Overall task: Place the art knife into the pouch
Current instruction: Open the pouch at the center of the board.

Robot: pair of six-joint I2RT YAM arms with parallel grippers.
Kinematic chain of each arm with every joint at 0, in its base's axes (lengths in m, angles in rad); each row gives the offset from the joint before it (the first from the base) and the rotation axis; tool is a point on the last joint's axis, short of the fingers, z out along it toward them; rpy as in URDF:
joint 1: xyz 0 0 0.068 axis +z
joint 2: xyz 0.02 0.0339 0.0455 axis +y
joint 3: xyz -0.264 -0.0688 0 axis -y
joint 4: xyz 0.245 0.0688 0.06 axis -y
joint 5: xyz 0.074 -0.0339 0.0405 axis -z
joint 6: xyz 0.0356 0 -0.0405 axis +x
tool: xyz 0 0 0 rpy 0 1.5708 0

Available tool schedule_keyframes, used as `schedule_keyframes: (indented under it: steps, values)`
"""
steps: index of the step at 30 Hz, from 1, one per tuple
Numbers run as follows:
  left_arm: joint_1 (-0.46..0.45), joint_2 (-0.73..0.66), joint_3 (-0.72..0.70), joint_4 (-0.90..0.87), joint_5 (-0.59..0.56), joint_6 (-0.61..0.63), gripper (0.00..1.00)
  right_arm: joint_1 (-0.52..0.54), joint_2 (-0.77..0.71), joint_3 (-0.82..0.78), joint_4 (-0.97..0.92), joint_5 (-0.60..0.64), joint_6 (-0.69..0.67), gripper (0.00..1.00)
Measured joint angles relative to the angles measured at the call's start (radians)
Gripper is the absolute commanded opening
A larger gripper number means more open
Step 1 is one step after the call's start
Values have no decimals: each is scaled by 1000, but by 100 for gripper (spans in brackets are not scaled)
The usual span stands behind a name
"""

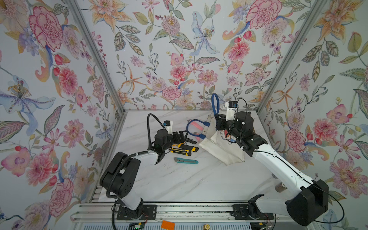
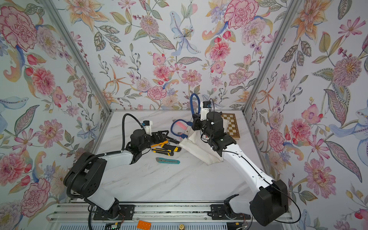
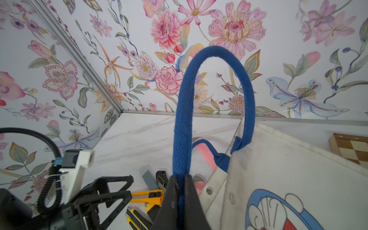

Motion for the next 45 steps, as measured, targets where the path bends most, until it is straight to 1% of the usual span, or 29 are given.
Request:
schedule_keyframes:
  steps: [4, 9, 15, 25, 32, 33, 34, 35, 45]
  values:
    - [-13, 95, 62, 55, 66, -81, 93, -12, -55, -47, 51, -34, -1, 0]
    - [-37, 141, 106, 85, 116, -140, 87, -13, -84, -89, 105, -87, -11, 0]
    - [-77, 146, 164, 54, 137, -146, 86, -18, -95, -125, 159, -138, -20, 0]
    - [-111, 169, 262, -93, 137, -106, 86, -19, -95, -147, 254, -197, -29, 0]
    - [-140, 201, 346, -208, 137, -78, 87, -39, -124, -250, 369, -260, -42, 0]
    - [-144, 204, 352, -217, 140, -77, 89, -44, -128, -266, 390, -269, -42, 0]
    - [-145, 209, 357, -222, 144, -79, 93, -46, -131, -275, 401, -272, -42, 0]
    - [-146, 216, 360, -223, 152, -82, 99, -50, -132, -284, 416, -278, -42, 0]
    - [-159, 304, 360, -190, 190, -146, 99, -69, -151, -339, 510, -297, -40, 0]
